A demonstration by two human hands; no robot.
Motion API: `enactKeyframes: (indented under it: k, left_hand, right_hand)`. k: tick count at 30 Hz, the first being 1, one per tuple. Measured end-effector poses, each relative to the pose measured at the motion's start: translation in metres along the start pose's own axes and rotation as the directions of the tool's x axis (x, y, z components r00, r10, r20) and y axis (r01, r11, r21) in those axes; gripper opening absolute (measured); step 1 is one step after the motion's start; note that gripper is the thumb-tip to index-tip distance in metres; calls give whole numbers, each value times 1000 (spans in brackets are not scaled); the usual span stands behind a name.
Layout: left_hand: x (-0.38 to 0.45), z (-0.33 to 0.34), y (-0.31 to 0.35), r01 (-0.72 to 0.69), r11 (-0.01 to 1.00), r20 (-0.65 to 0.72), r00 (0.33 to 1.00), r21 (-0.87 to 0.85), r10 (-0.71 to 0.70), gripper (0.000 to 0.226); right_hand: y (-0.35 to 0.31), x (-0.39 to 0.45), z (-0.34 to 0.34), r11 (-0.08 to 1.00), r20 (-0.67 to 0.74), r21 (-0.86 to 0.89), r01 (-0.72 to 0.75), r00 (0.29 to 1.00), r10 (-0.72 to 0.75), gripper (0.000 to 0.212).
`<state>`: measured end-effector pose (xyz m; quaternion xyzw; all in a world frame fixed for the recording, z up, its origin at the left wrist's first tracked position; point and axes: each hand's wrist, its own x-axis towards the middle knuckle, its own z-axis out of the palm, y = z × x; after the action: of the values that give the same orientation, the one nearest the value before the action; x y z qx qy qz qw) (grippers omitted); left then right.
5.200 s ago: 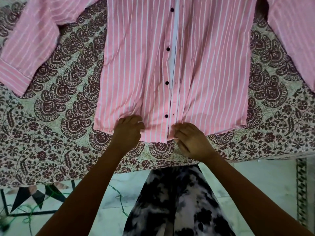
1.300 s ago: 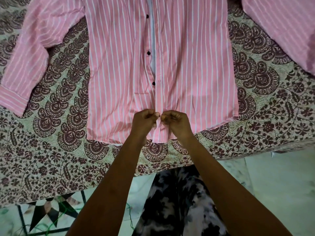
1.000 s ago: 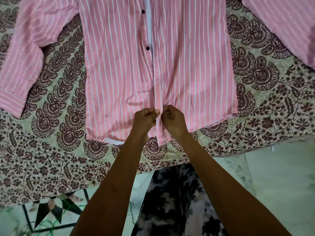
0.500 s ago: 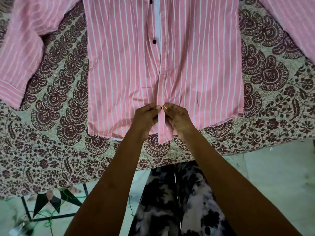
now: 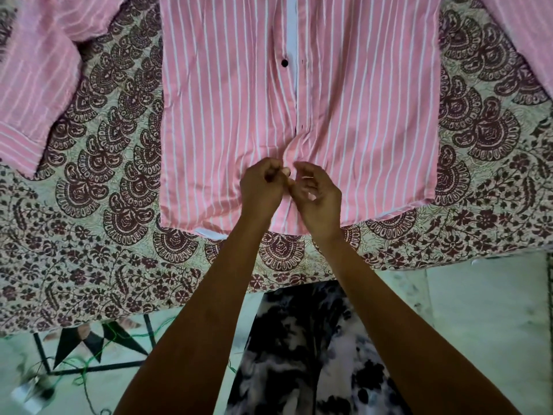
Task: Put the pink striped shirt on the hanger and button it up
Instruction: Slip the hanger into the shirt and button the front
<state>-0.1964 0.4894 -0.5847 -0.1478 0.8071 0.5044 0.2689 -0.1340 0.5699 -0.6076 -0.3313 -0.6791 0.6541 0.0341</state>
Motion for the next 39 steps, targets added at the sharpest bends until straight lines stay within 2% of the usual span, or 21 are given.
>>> enactKeyframes:
  k: [2,5,10,13,16,20,25,35,39]
  left_hand:
    - [0,-3,1,95,991,38,995,-97,-91,21]
    - [-1,-7,1,217,950,126,973,-224,-193,27]
    - [-7,-5,-2,135,973,114,987,-190,-114,20]
    - [-9,-4,-3,66,990,44,997,-127,-61,20]
    - [-13,-4,0,84,980,10,996,-180,-84,17]
    - [-15,-4,4,136,944,-15,989,-300,-147,20]
    - [-14,-3,8,85,982,43,996,-169,-79,23]
    - [-17,-1,4,-62,993,-7,998,97,63,29]
    - [-16,1,2,-72,992,-80,993,107,81,26]
  right_hand:
    - [0,-3,-1,987,18,-139,86,996,-85,34]
    - [1,-5,-3,960,35,-240,144,990,-140,40]
    - [0,-9,-5,900,88,-369,231,973,-213,41]
    - [-2,-9,-1,886,46,-402,232,971,-234,32]
    - [-1,-5,-1,920,-47,-359,157,981,-186,24]
    - [2,-5,-1,991,-64,-122,-49,997,41,11]
    - [6,-6,-4,973,-118,98,-210,968,221,10]
    - [1,-11,-2,954,-159,136,-266,945,286,14]
    - [-4,-18,0,961,-124,130,-243,958,259,15]
